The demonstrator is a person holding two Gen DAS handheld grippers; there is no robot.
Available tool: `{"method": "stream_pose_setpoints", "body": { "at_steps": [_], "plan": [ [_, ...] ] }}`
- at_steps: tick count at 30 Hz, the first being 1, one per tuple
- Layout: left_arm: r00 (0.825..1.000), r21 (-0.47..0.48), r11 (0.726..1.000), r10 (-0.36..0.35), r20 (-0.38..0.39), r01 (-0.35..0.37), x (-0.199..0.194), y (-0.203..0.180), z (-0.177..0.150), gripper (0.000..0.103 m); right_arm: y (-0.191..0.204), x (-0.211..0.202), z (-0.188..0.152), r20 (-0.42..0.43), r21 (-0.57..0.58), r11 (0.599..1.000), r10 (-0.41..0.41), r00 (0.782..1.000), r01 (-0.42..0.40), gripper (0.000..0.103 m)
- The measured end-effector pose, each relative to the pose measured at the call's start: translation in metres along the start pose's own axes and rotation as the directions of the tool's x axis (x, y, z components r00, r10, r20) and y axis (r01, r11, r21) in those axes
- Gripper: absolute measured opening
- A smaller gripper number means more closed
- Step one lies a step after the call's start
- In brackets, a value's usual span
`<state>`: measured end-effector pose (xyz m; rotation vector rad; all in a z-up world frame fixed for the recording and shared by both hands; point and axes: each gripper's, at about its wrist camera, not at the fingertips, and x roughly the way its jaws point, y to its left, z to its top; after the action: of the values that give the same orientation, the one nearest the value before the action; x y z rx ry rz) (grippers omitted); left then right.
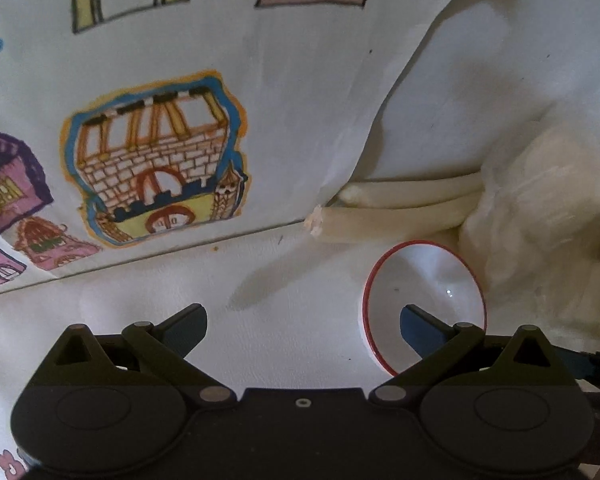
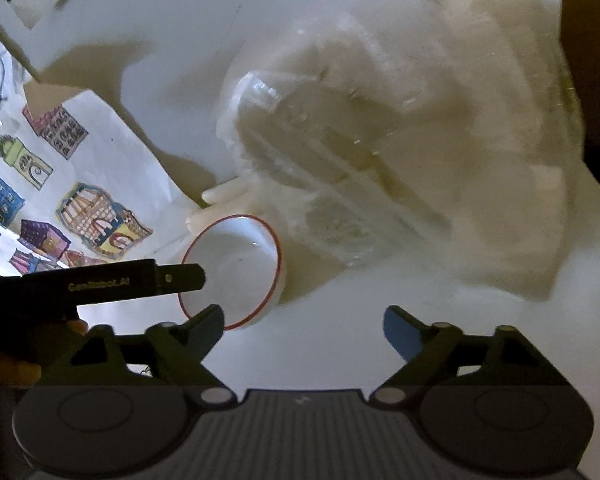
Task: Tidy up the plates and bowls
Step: 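Move both grippers to the rim of the second red-rimmed white bowl, then close both grippers on the rim of the second white bowl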
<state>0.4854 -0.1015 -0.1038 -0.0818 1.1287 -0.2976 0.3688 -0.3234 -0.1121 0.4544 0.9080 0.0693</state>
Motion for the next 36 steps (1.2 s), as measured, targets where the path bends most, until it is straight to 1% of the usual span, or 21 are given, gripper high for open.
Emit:
{"method": "stream_pose_setpoints", "body": {
  "at_steps": [5, 7, 12, 14, 17, 19, 20, 21, 22, 24, 25, 26, 27, 28, 30, 32, 35, 36],
  "plan": [
    [1.0, -0.017, 1.0, 0.0, -0.019, -0.001, 0.004, 0.0, -0.002, 0.102, 0.005, 0.008, 0.002, -0.002, -0.01, 1.0, 0.007, 1.0, -0.007, 0.08],
    [1.0, -0.026, 1.0, 0.011, -0.017, -0.011, 0.007, 0.002, -0.001, 0.102, 0.006, 0.01, 0.004, 0.0, -0.015, 1.0, 0.007, 1.0, -0.007, 0.075],
    [0.999, -0.014, 1.0, 0.023, -0.036, -0.023, 0.007, 0.002, -0.003, 0.102, 0.009, 0.017, 0.008, -0.003, -0.019, 1.0, 0.005, 1.0, -0.006, 0.066],
    [0.999, -0.007, 1.0, 0.024, -0.038, -0.025, 0.008, -0.004, -0.007, 0.102, 0.01, 0.02, 0.01, -0.005, -0.024, 1.0, 0.006, 1.0, -0.006, 0.064],
    [0.999, -0.008, 1.0, 0.022, -0.038, -0.023, 0.017, -0.013, -0.001, 0.098, 0.012, 0.022, 0.011, -0.006, -0.025, 1.0, 0.013, 1.0, -0.013, 0.06],
    [0.999, -0.013, 1.0, 0.016, -0.039, -0.016, 0.018, -0.017, -0.001, 0.093, 0.012, 0.022, 0.011, -0.007, -0.024, 1.0, 0.016, 1.0, -0.016, 0.05],
    [0.999, -0.014, 1.0, 0.01, -0.034, -0.01, 0.017, -0.018, -0.001, 0.09, 0.013, 0.023, 0.011, -0.007, -0.024, 1.0, 0.018, 1.0, -0.018, 0.048],
    [1.0, -0.013, 1.0, 0.0, -0.027, 0.0, 0.016, -0.019, -0.001, 0.084, 0.013, 0.023, 0.011, -0.008, -0.024, 1.0, 0.019, 1.0, -0.019, 0.043],
    [1.0, -0.012, 1.0, -0.01, -0.02, 0.01, 0.016, -0.02, 0.0, 0.08, 0.014, 0.024, 0.011, -0.009, -0.024, 0.999, 0.021, 1.0, -0.021, 0.039],
    [0.999, -0.022, 0.999, -0.037, -0.012, 0.037, 0.015, -0.022, 0.001, 0.064, 0.015, 0.025, 0.011, -0.01, -0.021, 1.0, 0.021, 1.0, -0.022, 0.036],
    [0.998, -0.034, 0.998, -0.054, -0.011, 0.054, 0.015, -0.021, 0.002, 0.06, 0.015, 0.025, 0.011, -0.01, -0.018, 0.999, 0.027, 1.0, -0.027, 0.032],
    [0.998, -0.046, 0.997, -0.068, -0.012, 0.068, 0.017, -0.02, 0.003, 0.05, 0.015, 0.025, 0.011, -0.012, -0.016, 0.999, 0.03, 0.999, -0.03, 0.031],
    [0.997, -0.054, 0.996, -0.077, -0.014, 0.076, 0.018, -0.018, 0.003, 0.044, 0.015, 0.026, 0.011, -0.016, -0.013, 0.999, 0.031, 0.999, -0.032, 0.028],
    [0.996, -0.059, 0.995, -0.086, -0.014, 0.085, 0.019, -0.018, 0.004, 0.042, 0.016, 0.027, 0.011, -0.019, -0.009, 0.999, 0.036, 0.999, -0.036, 0.025],
    [0.994, -0.065, 0.992, -0.11, -0.012, 0.109, 0.019, -0.017, 0.003, 0.031, 0.016, 0.027, 0.011, -0.023, -0.004, 0.999, 0.04, 0.999, -0.04, 0.023],
    [0.991, -0.064, 0.99, -0.131, -0.015, 0.129, 0.021, -0.016, 0.001, 0.025, 0.015, 0.028, 0.01, -0.024, 0.001, 0.999, 0.047, 0.999, -0.047, 0.021],
    [0.987, -0.065, 0.985, -0.159, -0.023, 0.157, 0.022, -0.017, -0.003, 0.016, 0.016, 0.029, 0.011, -0.028, 0.004, 0.999, 0.052, 0.998, -0.052, 0.019],
    [0.986, -0.066, 0.985, -0.163, -0.026, 0.161, 0.023, -0.019, -0.004, 0.017, 0.017, 0.029, 0.011, -0.029, 0.001, 0.999, 0.052, 0.998, -0.052, 0.019]
  ]
}}
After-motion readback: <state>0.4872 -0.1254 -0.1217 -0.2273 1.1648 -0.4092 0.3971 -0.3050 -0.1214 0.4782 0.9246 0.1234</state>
